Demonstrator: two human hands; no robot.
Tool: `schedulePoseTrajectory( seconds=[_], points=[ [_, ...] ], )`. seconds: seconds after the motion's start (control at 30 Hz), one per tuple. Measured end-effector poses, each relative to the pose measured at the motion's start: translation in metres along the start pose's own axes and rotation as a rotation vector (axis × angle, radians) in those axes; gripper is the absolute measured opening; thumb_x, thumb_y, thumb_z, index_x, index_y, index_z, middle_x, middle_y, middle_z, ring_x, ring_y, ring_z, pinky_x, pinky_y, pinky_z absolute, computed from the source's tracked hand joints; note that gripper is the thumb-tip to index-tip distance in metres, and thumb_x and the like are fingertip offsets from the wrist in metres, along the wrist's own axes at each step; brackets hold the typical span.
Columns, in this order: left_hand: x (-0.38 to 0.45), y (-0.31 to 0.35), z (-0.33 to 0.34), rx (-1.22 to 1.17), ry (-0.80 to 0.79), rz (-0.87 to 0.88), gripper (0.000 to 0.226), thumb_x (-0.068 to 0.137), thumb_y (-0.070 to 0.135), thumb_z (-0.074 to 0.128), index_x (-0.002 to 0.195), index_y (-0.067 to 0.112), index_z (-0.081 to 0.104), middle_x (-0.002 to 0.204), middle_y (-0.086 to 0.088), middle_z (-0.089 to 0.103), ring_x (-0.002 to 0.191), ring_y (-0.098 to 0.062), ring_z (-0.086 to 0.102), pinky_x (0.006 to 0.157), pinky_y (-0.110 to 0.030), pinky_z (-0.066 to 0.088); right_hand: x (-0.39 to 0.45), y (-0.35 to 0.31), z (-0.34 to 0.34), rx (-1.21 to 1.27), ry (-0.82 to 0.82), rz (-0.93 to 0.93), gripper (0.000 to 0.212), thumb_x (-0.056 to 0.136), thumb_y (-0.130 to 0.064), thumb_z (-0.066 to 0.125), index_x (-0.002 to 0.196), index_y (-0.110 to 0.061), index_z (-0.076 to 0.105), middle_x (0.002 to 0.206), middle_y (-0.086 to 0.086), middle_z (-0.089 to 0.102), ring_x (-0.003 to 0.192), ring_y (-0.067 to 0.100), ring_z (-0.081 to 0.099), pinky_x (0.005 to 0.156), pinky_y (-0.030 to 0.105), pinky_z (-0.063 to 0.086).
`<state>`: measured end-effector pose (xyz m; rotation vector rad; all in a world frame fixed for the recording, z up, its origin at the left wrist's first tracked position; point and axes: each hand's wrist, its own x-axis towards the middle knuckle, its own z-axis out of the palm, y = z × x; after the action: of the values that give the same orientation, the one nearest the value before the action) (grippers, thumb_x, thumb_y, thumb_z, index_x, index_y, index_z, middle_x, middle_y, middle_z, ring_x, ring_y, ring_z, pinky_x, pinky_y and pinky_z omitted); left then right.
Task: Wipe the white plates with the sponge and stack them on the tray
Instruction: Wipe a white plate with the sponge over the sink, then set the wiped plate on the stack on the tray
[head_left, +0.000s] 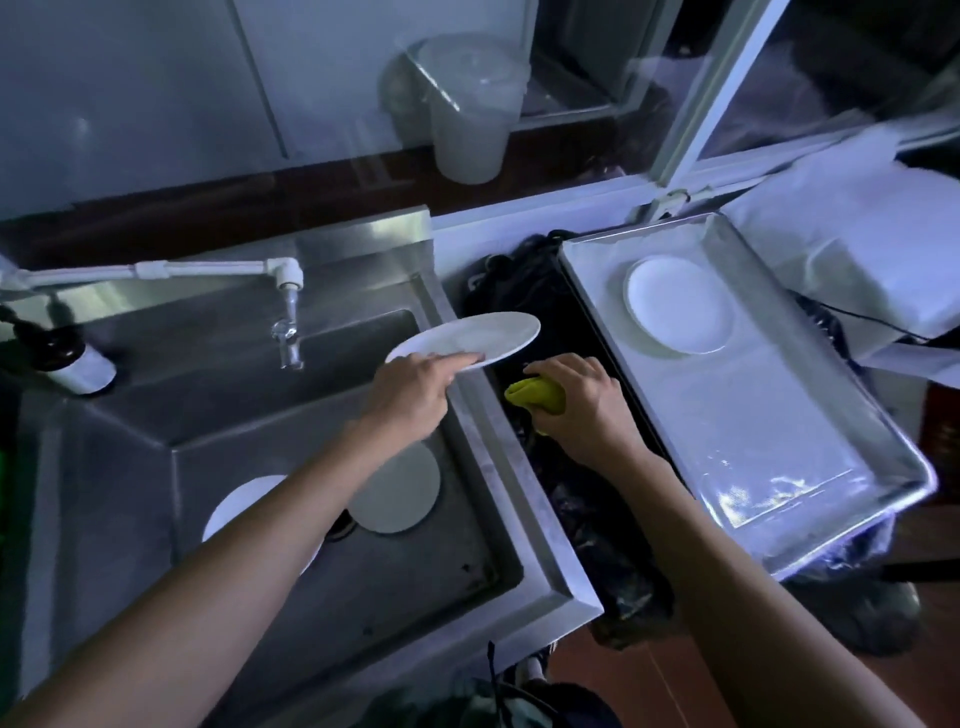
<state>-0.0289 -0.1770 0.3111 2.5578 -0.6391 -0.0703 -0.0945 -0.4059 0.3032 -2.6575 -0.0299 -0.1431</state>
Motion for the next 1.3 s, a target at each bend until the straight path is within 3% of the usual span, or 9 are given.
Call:
schedulePoseTrajectory(
  seconds=[0.1,0.23,0.43,0.6,0.83,1.1,1.3],
  points=[
    [0.033,0.036,0.018,0.059,0.024,0.090,0.068,0.089,-0.009,0.047,0.139,0.033,0.061,0.126,-0.003,0.072,0.111,-0.030,0.067,0.080,-0.040,0.052,0.001,0.038,-0.032,0.018,0.022,0.024,0.057,0.070,-0.026,0.078,0.125,-0.030,0.065,0.123,-0.007,0.063,0.111,0.026,0.055,0.088,0.049,0.048],
    [0.079,0.083,0.041,0.094,0.056,0.178,0.070,0.087,-0.014,0.046,0.139,0.030,0.062,0.139,-0.002,0.063,0.131,-0.028,0.059,0.102,-0.044,0.051,0.002,0.092,-0.067,0.032,0.061,0.067,0.056,0.069,-0.025,0.078,0.123,-0.032,0.065,0.120,-0.008,0.064,0.107,0.024,0.055,0.089,0.049,0.048],
    [0.141,0.150,0.087,0.133,0.026,0.269,0.071,0.082,-0.015,0.045,0.137,0.027,0.064,0.137,-0.003,0.065,0.126,-0.027,0.062,0.100,-0.044,0.052,-0.009,0.169,-0.099,0.081,0.138,0.131,0.055,0.068,-0.018,0.072,0.118,-0.040,0.062,0.116,-0.012,0.064,0.102,0.023,0.053,0.082,0.047,0.049],
    [0.180,0.191,0.130,0.150,-0.020,0.311,0.070,0.079,-0.017,0.047,0.134,0.022,0.066,0.134,-0.005,0.068,0.119,-0.030,0.065,0.095,-0.047,0.053,-0.023,0.220,-0.103,0.104,0.156,0.185,0.059,0.067,-0.024,0.069,0.119,-0.046,0.051,0.114,-0.016,0.063,0.097,0.020,0.052,0.080,0.045,0.050],
    [0.220,0.219,0.185,0.224,-0.101,0.319,0.068,0.084,-0.011,0.045,0.139,0.027,0.060,0.136,-0.002,0.065,0.121,-0.027,0.062,0.095,-0.045,0.049,-0.030,0.261,-0.093,0.115,0.110,0.234,0.055,0.071,-0.026,0.071,0.120,-0.045,0.055,0.116,-0.015,0.063,0.099,0.022,0.054,0.082,0.045,0.048],
    [0.248,0.226,0.228,0.381,-0.191,0.309,0.062,0.092,0.000,0.052,0.148,0.027,0.047,0.155,-0.002,0.048,0.143,-0.027,0.042,0.110,-0.048,0.035,-0.026,0.283,-0.082,0.143,0.091,0.258,0.053,0.073,-0.032,0.071,0.123,-0.043,0.057,0.116,-0.016,0.061,0.097,0.019,0.052,0.082,0.045,0.047],
    [0.252,0.221,0.248,0.533,-0.302,0.329,0.074,0.096,0.006,0.049,0.160,0.029,0.019,0.167,-0.002,0.020,0.155,-0.028,0.016,0.121,-0.053,0.020,-0.020,0.289,-0.075,0.158,0.087,0.290,0.051,0.073,-0.033,0.072,0.121,-0.042,0.059,0.115,-0.017,0.062,0.095,0.018,0.051,0.081,0.043,0.047]
  ],
)
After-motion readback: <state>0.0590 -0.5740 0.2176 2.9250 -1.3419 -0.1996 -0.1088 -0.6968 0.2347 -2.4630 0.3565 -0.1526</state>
